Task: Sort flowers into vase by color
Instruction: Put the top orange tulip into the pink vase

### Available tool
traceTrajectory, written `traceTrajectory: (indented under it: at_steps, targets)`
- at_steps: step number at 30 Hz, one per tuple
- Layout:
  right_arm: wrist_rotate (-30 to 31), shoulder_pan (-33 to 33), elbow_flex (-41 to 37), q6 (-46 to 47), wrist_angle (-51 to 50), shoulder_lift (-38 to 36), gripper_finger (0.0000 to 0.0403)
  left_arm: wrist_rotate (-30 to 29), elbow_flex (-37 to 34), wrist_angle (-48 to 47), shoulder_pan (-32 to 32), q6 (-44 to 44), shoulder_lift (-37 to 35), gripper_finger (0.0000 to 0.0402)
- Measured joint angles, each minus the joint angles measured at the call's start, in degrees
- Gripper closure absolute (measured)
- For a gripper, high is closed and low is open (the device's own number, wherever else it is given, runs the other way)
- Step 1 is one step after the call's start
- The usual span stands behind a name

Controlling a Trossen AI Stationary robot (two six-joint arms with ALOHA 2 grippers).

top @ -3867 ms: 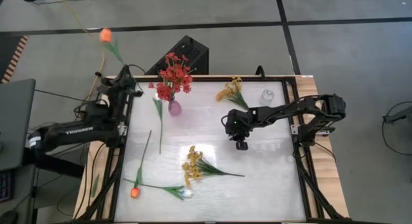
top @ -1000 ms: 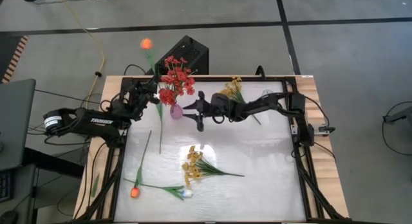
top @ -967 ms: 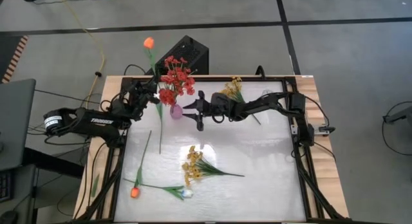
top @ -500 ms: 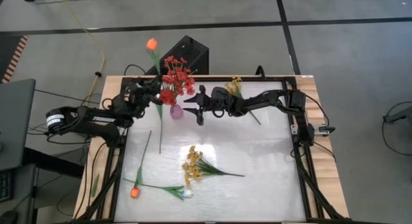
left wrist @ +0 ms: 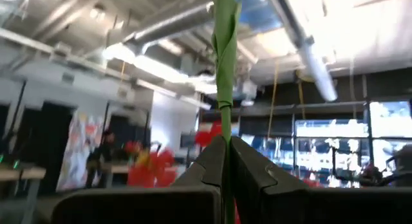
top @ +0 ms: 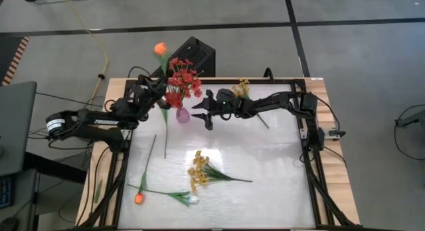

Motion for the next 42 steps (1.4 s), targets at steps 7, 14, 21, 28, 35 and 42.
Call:
traceTrajectory:
  at_steps: [7,14,21,28,35,42]
  targets:
    - [-10.9,0.0,0.0,0.0,-10.6,-2.3,0.0207,-1.1,-0.1,-11.8,0.0,7.3,-12.8,0.0401]
    - [-23.5,1.9,-0.1,-2.5,-18.5,-10.9,0.0218,14.4,-0.1,-15.9,0.0,-3.0,-25.4,0.0401]
    - [-14.6,9.4,0.0,-8.9,-11.0,-21.1,0.0231,28.4,3.0,-16.1,-6.4,-13.8,-21.8,0.0401]
    - [2.1,15.6,0.0,-12.5,-0.4,-22.6,0.0242,29.5,11.6,-19.7,-19.6,-6.7,-10.7,0.0401]
    - [6.3,16.3,2.6,-11.0,-1.2,-20.9,0.0251,27.2,19.5,-30.4,-24.7,0.8,-3.7,0.0401]
    - [6.2,16.3,3.0,-9.2,-3.5,-20.7,0.0253,22.9,21.2,-31.9,-25.8,3.5,-1.2,0.0401]
